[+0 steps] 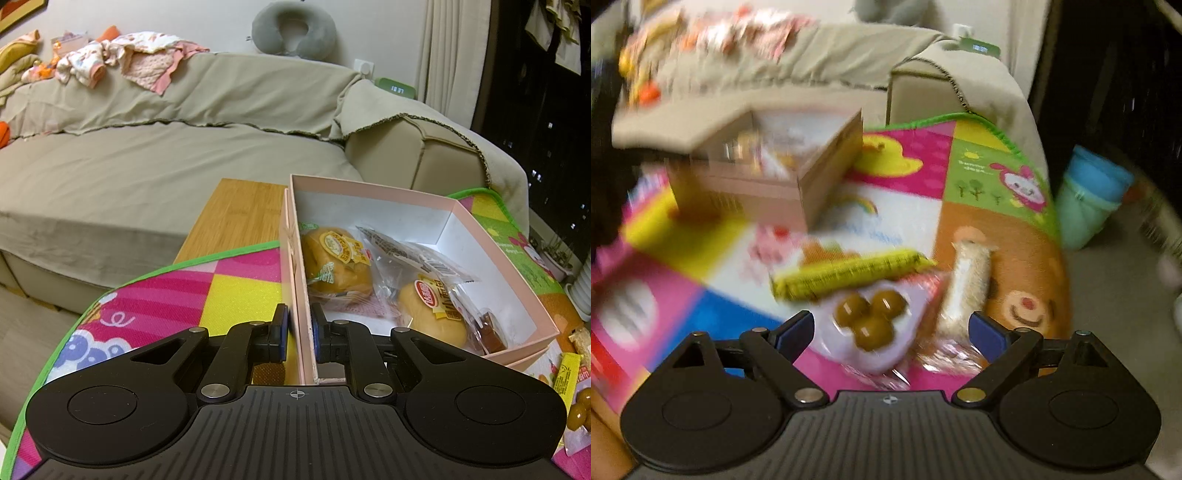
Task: Organize objects
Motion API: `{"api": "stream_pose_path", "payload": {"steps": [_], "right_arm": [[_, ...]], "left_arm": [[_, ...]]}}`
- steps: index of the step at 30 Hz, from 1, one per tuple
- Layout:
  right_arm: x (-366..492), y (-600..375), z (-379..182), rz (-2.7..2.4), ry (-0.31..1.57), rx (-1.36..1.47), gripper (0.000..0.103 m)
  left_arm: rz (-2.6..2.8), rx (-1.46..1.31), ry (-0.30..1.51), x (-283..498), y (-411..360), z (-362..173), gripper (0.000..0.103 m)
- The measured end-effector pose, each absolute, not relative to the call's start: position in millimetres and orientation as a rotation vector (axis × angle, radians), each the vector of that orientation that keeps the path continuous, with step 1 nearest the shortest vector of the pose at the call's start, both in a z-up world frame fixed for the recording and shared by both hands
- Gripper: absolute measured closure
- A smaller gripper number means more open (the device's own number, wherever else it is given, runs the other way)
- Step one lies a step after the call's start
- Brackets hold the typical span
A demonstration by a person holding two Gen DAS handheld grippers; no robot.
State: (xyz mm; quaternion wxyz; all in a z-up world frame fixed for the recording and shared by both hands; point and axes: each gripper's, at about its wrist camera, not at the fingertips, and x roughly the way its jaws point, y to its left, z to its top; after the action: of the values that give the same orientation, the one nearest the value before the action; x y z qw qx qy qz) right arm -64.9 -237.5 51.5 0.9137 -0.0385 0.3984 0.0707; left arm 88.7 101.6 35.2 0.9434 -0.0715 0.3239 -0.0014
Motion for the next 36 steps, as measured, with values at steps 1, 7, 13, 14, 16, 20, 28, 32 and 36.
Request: {"api": "stream_pose_path", "payload": {"steps": [1,7,13,14,16,20,28,32,36], "right_arm": [[-61,-241,54,0.148,0.818,-0.036,0.012],[-35,-249,51,0.082,0.812,0.117,0.021],[-18,-214,32,0.153,0.853,0.121,0.030],[-14,-209,29,0.153,0.857,0.107,0.030],[-4,-201,23,0.159,0.868,0.113,0.030],[15,-188,12,0.171,0.871,0.088,0.032],[25,-187,7,0.143,0.853,0.030,0.057],[19,-196,9,0.136,0.860,0.041,0.071],[8,-193,10,0.150,0.864,0.032,0.076]], "left_arm": [[-0.003,-0.145,0.660,89,102,35,0.089],[-0.003,-0.146,0.660,89,102,35,0.089],[-0.003,-0.146,0.661,89,102,36,0.089],[-0.003,-0.146,0.661,89,102,36,0.089],[-0.002,-0.145,0.661,89,102,36,0.089],[-0.003,-0.143,0.661,88,102,36,0.089],[-0.003,-0.142,0.660,88,103,35,0.089],[-0.003,-0.143,0.660,87,103,35,0.089],[-0.003,-0.142,0.660,87,103,35,0.089]]}}
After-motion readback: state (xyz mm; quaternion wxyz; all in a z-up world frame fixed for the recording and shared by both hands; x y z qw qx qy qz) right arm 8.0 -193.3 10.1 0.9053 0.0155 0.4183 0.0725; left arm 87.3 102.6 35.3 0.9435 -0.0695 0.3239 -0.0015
